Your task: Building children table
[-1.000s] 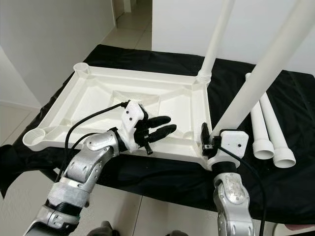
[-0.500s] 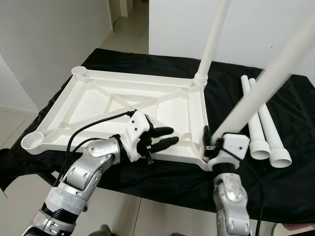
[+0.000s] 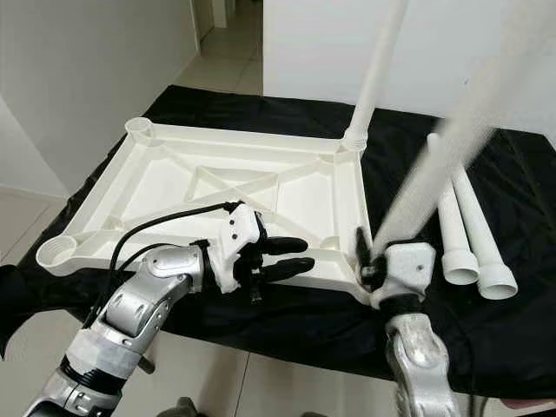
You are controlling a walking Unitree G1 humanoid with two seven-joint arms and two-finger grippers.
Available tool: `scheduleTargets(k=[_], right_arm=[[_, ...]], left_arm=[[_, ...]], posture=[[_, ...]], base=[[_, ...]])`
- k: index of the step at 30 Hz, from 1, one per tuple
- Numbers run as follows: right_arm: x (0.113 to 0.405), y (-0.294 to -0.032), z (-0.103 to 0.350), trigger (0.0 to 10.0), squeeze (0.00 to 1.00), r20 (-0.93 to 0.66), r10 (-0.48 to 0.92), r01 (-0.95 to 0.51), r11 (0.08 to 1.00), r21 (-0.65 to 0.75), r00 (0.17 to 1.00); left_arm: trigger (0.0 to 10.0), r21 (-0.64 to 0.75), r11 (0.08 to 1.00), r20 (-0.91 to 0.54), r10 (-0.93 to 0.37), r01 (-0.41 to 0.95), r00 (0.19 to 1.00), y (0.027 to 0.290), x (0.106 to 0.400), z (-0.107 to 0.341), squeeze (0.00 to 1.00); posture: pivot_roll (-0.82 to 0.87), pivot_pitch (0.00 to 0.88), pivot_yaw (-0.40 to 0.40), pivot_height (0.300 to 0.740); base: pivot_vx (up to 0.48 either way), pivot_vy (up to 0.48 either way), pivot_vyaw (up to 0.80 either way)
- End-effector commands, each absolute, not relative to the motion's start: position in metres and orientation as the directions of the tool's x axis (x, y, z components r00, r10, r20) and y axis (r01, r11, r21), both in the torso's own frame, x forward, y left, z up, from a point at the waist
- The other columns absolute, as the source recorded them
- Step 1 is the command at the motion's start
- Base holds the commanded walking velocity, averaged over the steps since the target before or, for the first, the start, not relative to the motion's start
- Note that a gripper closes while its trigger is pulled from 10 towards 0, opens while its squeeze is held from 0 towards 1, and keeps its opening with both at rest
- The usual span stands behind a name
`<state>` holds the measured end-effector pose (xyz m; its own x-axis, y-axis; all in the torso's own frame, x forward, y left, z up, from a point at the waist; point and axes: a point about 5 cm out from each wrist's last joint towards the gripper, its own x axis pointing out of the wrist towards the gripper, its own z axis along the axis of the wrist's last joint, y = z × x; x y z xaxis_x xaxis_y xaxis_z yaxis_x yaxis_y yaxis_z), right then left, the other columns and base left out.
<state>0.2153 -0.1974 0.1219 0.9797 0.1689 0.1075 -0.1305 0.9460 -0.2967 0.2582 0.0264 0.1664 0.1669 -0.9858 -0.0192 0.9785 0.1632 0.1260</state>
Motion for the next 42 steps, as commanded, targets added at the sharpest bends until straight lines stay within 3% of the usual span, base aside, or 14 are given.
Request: scheduleTargets(k=[1,7,15,23,25,35,42], right_arm=[[0.206,-0.189,0.090,10.0,0.00,-0.055,0.231,-0.236,0.927,-0.291,0.972],[0.200,-0.197,0.084,10.0,0.00,-0.081,0.235,-0.249,0.918,-0.310,0.969],[0.207,-0.207,0.084,10.0,0.00,-0.043,0.118,-0.121,0.989,-0.081,0.992],[0.211,-0.196,0.079,10.0,0.00,-0.045,0.191,-0.195,0.973,-0.123,0.981],[0.215,-0.198,0.079,10.0,0.00,-0.048,0.158,-0.160,0.987,-0.025,0.986],[0.222,-0.199,0.077,10.0,0.00,-0.099,0.065,-0.052,0.990,0.128,0.993],[0.225,-0.193,0.076,10.0,0.00,-0.123,0.081,-0.066,0.991,0.119,0.989]], left_arm=[[10.0,0.133,0.175,-0.021,-0.983,0.975,0.180,0.026,0.261,0.168,0.00],[10.0,0.142,0.177,-0.028,-0.983,0.974,0.182,0.028,0.262,0.169,0.00],[10.0,0.145,0.174,-0.031,-0.983,0.974,0.180,0.028,0.264,0.171,0.00],[10.0,0.157,0.182,-0.034,-0.981,0.971,0.190,0.029,0.268,0.173,0.00],[10.0,0.164,0.189,-0.036,-0.980,0.968,0.197,0.029,0.269,0.174,0.00],[10.0,0.170,0.193,-0.032,-0.979,0.966,0.201,0.030,0.269,0.175,0.00],[10.0,0.166,0.195,-0.035,-0.979,0.967,0.203,0.030,0.268,0.174,0.00]], posture=[[0.01,0.011,0.025,0.740],[0.01,0.014,0.032,0.740],[0.01,0.017,0.037,0.740],[0.01,0.016,0.037,0.740],[0.01,0.013,0.035,0.740],[0.02,0.009,0.031,0.740],[0.02,0.009,0.028,0.740]], base=[[0.000,0.000,0.00],[0.000,0.000,0.00],[0.000,0.000,0.00],[0.000,0.000,0.00],[0.000,0.000,0.00],[0.000,0.000,0.00],[0.000,0.000,0.00]])
